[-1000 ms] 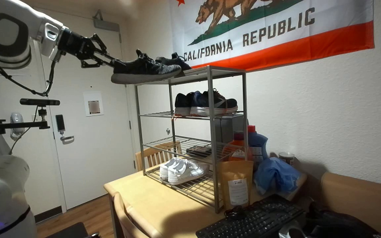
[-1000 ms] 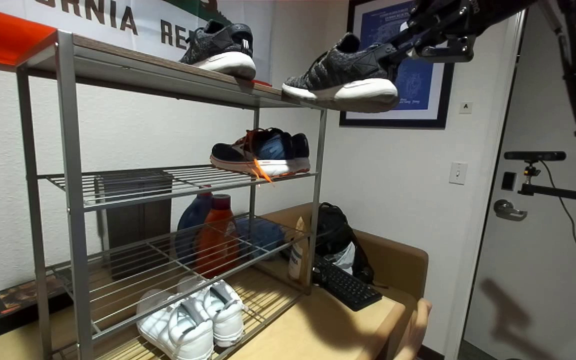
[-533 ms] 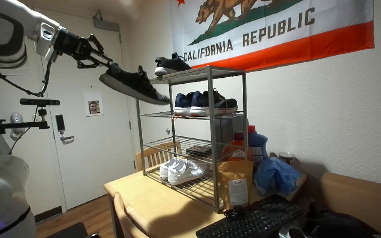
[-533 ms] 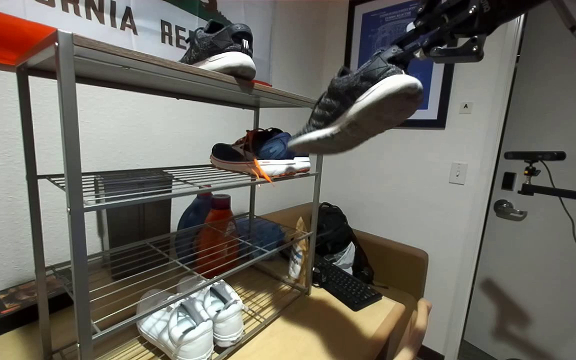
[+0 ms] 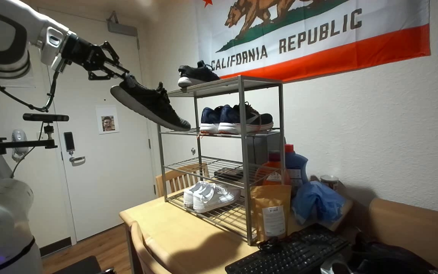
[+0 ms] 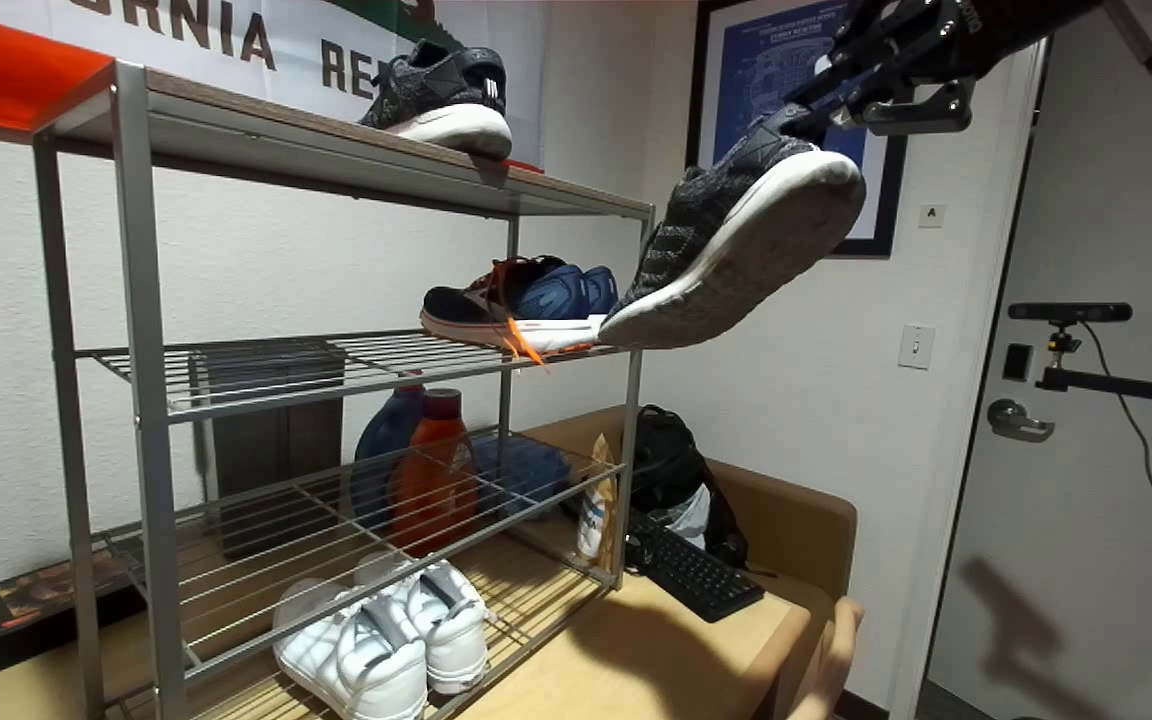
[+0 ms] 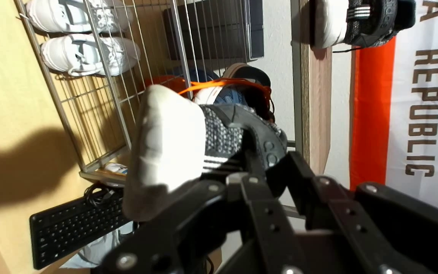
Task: Remove the right shoe from the top of the shoe rack and place it on the third shelf from the top
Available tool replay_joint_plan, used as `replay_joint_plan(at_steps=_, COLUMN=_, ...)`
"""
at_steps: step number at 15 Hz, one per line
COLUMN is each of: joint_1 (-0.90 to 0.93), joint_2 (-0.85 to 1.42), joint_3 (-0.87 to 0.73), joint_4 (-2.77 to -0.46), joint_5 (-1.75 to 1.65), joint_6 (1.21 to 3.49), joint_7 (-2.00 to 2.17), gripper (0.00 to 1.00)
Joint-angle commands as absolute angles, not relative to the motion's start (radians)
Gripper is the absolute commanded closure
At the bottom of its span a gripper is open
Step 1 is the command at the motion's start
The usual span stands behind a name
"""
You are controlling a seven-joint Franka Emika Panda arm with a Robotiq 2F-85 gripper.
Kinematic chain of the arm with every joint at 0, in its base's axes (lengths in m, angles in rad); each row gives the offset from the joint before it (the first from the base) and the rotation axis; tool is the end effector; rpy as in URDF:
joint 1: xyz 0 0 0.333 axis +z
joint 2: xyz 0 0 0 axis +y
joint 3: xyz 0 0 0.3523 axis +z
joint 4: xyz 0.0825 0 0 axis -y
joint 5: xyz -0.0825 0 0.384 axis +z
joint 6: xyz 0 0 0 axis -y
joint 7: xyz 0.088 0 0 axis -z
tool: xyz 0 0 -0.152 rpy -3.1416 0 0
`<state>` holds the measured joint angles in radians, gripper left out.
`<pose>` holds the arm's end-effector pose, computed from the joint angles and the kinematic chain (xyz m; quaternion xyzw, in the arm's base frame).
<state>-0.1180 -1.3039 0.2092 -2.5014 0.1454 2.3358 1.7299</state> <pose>0.1915 0.0763 0.7283 -0.5586 0.6347 -0.3690 0.3860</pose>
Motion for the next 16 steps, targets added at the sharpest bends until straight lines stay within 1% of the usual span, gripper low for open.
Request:
replay_joint_plan(at_steps=1, joint_1=-0.122, joint_2=-1.308, joint_3=0.196, joint_4=-2.504, joint_5=0.171, joint_6=2.337, joint_7=1.713, gripper=0.94)
replay_joint_plan(at_steps=9, joint_1=-0.147, joint_2=-1.263, joint_3=0.207, joint_4=-2.556, joint_5=0.164, joint_6=2.374, joint_7=1.719, gripper=0.94)
replay_joint_plan(at_steps=16, joint_1=-0.143, joint_2=-1.226, joint_3=0.211, joint_4=-2.633, joint_5=0.153, joint_6=2.493, joint_7=1.697, gripper=0.94)
